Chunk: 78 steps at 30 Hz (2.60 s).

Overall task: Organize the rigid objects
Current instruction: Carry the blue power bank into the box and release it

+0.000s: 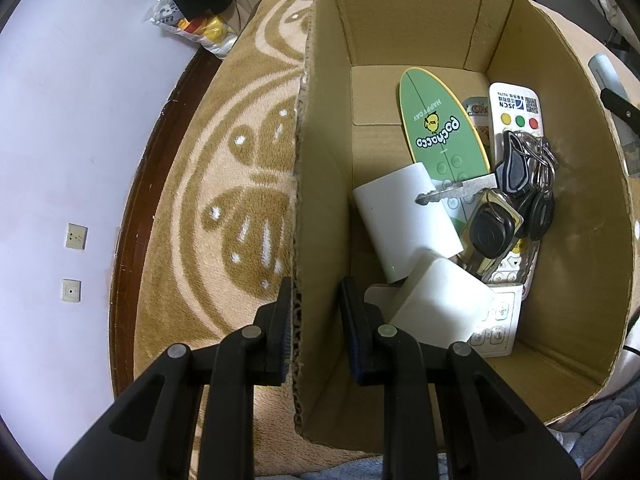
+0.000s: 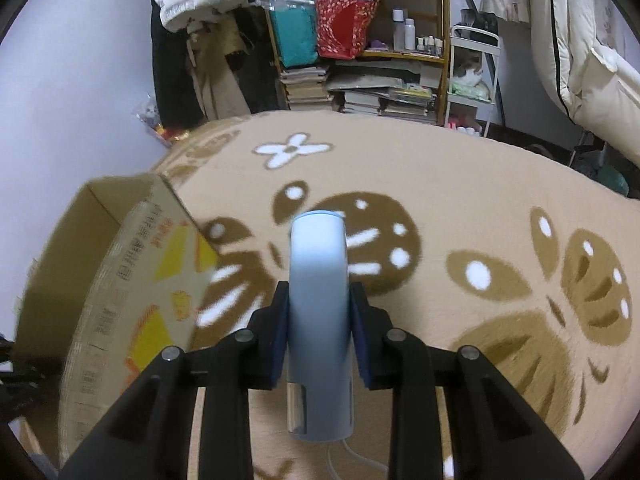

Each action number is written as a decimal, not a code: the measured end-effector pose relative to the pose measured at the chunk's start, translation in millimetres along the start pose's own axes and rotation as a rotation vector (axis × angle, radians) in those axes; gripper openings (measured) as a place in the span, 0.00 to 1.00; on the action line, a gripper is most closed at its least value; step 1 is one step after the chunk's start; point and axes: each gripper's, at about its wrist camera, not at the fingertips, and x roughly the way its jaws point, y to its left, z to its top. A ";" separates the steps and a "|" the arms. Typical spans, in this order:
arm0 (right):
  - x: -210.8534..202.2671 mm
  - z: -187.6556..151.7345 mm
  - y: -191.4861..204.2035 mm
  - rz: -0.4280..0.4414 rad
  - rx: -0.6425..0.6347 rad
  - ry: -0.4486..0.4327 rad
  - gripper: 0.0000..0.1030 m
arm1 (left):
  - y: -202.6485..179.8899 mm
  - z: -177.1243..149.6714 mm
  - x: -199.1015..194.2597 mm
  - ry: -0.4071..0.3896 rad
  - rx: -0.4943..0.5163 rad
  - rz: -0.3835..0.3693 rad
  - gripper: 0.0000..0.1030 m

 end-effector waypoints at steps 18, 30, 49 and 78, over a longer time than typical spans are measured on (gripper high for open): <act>-92.1 22.1 73.1 0.174 -0.047 -0.224 0.29 | -0.2 0.3 0.6 0.001 0.005 0.004 0.21; -92.6 11.3 121.4 0.272 -0.105 -0.167 0.29 | 2.3 0.0 1.3 0.002 -0.008 -0.011 0.21; -50.6 -13.5 136.8 0.307 -0.096 -0.018 0.29 | 2.6 -0.6 1.7 0.004 -0.011 -0.017 0.22; -44.0 -26.2 136.0 0.281 -0.107 0.004 0.20 | 7.3 -3.4 2.6 -0.001 -0.059 -0.042 0.23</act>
